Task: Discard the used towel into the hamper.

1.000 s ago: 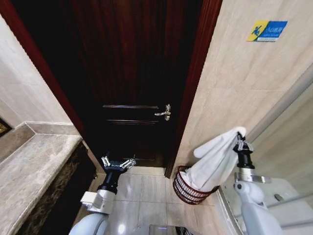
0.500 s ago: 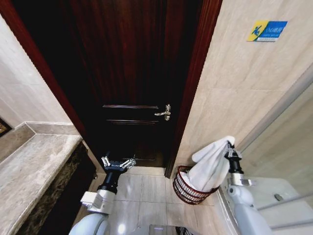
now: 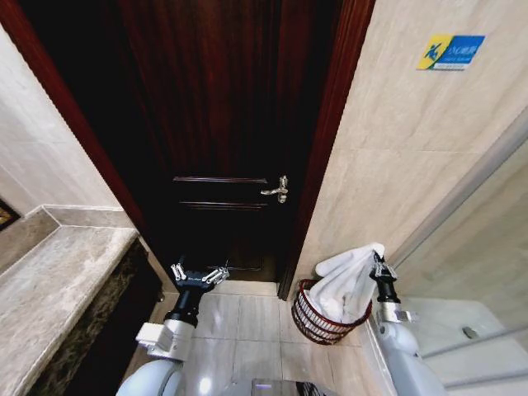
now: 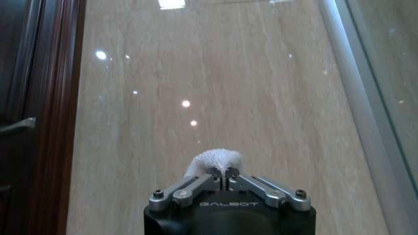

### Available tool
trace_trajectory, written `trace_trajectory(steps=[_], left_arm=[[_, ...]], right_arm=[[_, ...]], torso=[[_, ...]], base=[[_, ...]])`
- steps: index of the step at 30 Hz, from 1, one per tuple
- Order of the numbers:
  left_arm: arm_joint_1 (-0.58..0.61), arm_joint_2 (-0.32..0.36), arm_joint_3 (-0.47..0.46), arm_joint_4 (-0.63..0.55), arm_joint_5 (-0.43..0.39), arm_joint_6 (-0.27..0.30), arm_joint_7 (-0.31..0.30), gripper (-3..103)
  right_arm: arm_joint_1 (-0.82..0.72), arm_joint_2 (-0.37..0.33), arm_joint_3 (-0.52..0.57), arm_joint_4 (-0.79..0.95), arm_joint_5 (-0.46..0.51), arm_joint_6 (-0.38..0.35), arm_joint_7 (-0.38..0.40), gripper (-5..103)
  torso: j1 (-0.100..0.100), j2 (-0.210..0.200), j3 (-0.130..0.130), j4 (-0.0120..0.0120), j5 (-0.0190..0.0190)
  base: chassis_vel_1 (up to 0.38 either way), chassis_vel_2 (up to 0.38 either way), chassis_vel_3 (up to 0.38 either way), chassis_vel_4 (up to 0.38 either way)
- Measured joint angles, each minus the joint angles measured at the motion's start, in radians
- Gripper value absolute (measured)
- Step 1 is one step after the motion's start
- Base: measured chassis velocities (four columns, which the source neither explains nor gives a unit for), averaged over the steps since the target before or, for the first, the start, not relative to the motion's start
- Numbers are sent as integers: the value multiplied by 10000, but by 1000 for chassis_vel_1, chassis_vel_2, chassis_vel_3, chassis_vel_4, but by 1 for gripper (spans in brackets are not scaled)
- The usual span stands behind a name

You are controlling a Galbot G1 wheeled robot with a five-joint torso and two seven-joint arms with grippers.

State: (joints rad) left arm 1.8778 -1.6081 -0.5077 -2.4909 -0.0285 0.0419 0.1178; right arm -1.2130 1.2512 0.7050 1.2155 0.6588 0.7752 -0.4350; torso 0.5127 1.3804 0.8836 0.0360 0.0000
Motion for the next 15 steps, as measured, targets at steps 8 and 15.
trace_trajectory(steps=[8, 15], left_arm=[[0, 0, 0, 0, 0, 0, 0, 100], [0, 0, 0, 0, 0, 0, 0, 100]], right_arm=[[-174, 121, -20, -5, -25, 129, -28, 2], [-274, 62, 51, -70, 131, 54, -488, 2]], torso=[[0, 0, 0, 0, 0], [-1, 1, -1, 0, 0]], base=[[0, 0, 0, 0], [0, 0, 0, 0]])
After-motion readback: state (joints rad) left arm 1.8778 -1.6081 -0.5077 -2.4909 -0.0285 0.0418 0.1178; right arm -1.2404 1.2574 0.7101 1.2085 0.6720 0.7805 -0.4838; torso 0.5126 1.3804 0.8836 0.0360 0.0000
